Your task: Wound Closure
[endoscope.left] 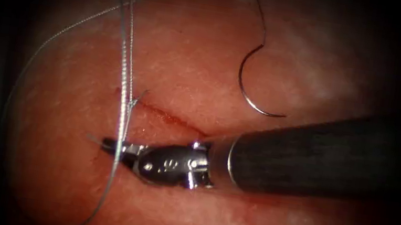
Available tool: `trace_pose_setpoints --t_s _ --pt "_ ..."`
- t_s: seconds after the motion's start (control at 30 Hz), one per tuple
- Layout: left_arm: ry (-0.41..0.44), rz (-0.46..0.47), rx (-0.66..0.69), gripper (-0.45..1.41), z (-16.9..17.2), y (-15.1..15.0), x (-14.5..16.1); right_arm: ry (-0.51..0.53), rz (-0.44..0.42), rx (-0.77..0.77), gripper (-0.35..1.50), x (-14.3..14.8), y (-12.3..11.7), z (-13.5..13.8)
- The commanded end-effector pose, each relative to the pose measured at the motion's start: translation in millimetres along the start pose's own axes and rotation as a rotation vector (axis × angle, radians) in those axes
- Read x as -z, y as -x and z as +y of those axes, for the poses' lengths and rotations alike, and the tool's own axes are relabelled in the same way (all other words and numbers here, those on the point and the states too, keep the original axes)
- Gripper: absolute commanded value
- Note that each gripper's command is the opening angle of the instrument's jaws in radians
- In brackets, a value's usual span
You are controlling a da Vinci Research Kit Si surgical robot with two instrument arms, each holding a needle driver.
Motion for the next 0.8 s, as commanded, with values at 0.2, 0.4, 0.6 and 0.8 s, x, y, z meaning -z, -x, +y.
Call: trace_pose_setpoints --t_s 0.2,0.4,0.6,0.8 --pt "-0.003 0.008 -0.013 -0.45 2.0 1.0 -0.2 -0.003 0.003 -0.005 -0.35 -0.6 -0.3 -1.7" --pt "-0.001 0.013 -0.012 -0.45 2.3 1.2 -0.1 -0.005 0.001 -0.004 -0.35 -0.6 -0.3 -1.7" --pt "0.018 0.033 0.022 -0.45 2.8 1.2 0.2 0.013 0.013 -0.011 -0.35 -0.8 -0.4 -1.0" --pt "0.102 0.098 0.106 -0.45 5.9 -0.6 2.4 0.076 0.067 -0.233 1.31 0.3 -1.6 0.5"
